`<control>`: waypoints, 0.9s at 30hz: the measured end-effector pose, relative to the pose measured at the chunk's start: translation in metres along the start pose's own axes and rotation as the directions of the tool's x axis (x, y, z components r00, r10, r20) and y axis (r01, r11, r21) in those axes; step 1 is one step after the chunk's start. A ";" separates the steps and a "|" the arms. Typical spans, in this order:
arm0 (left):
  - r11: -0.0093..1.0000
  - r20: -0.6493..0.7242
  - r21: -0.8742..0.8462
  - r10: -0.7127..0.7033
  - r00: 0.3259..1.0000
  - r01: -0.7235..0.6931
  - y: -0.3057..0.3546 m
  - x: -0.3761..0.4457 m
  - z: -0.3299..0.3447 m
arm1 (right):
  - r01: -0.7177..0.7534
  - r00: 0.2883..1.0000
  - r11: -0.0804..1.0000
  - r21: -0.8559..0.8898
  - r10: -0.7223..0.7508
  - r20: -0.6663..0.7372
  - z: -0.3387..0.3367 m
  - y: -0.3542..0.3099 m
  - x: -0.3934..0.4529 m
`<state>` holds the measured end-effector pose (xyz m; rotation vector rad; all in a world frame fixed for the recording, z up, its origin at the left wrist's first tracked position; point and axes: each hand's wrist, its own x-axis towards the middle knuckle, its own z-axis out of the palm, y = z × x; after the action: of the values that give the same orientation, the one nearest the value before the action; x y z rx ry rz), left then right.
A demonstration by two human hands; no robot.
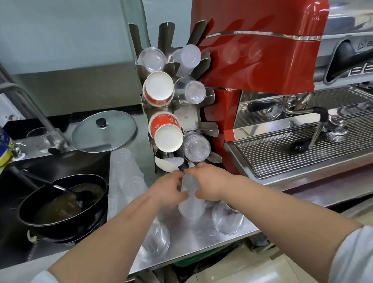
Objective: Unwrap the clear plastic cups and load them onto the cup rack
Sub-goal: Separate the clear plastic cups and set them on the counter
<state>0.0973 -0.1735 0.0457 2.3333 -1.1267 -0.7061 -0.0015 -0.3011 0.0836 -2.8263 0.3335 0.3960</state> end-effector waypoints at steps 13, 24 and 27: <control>0.891 0.056 0.357 0.281 0.958 -0.282 0.044 -0.018 -0.046 | -0.059 0.994 0.986 -0.159 0.073 0.085 -0.057 0.036 -0.057; 0.842 0.263 0.382 0.296 0.918 -0.381 0.074 -0.015 0.039 | -0.106 0.992 0.956 -0.274 0.120 0.034 0.010 0.048 -0.096; 0.898 0.212 0.283 0.286 0.935 -0.338 0.070 -0.013 0.053 | -0.177 0.984 0.958 -0.226 0.174 -0.033 0.026 0.047 -0.096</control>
<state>0.0170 -0.2121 0.0495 2.2883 -1.7590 -0.6454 -0.1102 -0.3193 0.0771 -3.0341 0.5793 0.4818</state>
